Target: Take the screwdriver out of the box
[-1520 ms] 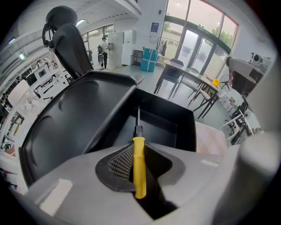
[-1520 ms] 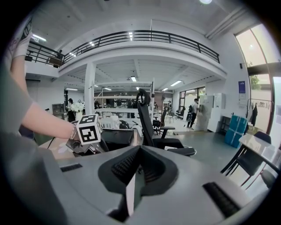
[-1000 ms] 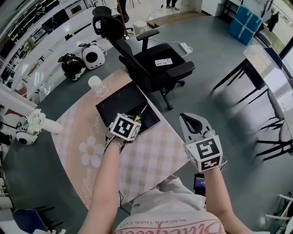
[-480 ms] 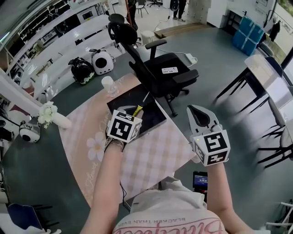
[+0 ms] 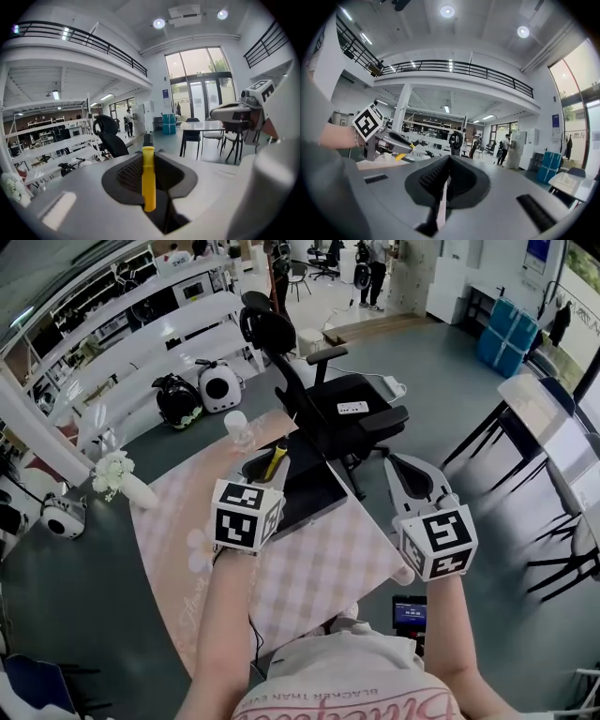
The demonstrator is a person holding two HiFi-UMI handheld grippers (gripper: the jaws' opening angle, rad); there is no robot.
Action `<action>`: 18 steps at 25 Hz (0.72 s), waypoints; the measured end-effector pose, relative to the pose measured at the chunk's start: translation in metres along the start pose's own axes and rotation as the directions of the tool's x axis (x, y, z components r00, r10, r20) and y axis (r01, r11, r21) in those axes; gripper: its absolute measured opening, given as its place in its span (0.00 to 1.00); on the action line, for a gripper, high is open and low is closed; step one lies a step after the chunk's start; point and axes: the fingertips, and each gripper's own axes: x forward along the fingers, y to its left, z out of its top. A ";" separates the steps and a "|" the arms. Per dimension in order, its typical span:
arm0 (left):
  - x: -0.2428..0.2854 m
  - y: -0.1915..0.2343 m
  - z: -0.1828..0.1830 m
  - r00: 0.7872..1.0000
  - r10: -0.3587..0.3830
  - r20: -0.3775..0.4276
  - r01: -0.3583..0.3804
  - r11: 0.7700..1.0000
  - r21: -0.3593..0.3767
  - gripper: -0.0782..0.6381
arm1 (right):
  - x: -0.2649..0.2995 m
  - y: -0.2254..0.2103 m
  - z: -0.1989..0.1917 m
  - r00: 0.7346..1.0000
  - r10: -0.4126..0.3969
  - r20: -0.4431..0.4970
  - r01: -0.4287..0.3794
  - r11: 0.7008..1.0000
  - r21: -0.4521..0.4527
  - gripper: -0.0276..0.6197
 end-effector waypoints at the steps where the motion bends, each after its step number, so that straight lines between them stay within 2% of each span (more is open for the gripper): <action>1: -0.006 0.002 0.006 1.000 0.010 0.026 -0.010 1.000 0.001 0.22 | 0.000 0.002 0.005 1.000 0.001 0.010 -0.001 1.000 -0.002 0.05; 5: -0.031 0.010 0.029 0.989 0.057 0.137 -0.059 0.998 0.010 0.23 | -0.002 0.005 0.024 0.999 0.004 0.051 -0.004 1.000 -0.007 0.05; 8: -0.052 0.019 0.043 0.968 0.115 0.223 -0.121 0.993 0.014 0.23 | -0.003 0.008 0.035 0.997 0.002 0.079 -0.002 1.000 0.000 0.05; 14: -0.087 0.031 0.060 0.910 0.181 0.373 -0.181 0.983 -0.034 0.23 | -0.004 0.011 0.048 0.993 -0.003 0.115 0.001 1.000 0.018 0.05; 18: -0.110 0.037 0.070 0.858 0.211 0.468 -0.201 0.977 -0.072 0.23 | -0.007 0.012 0.056 0.992 -0.004 0.128 0.002 1.000 0.014 0.05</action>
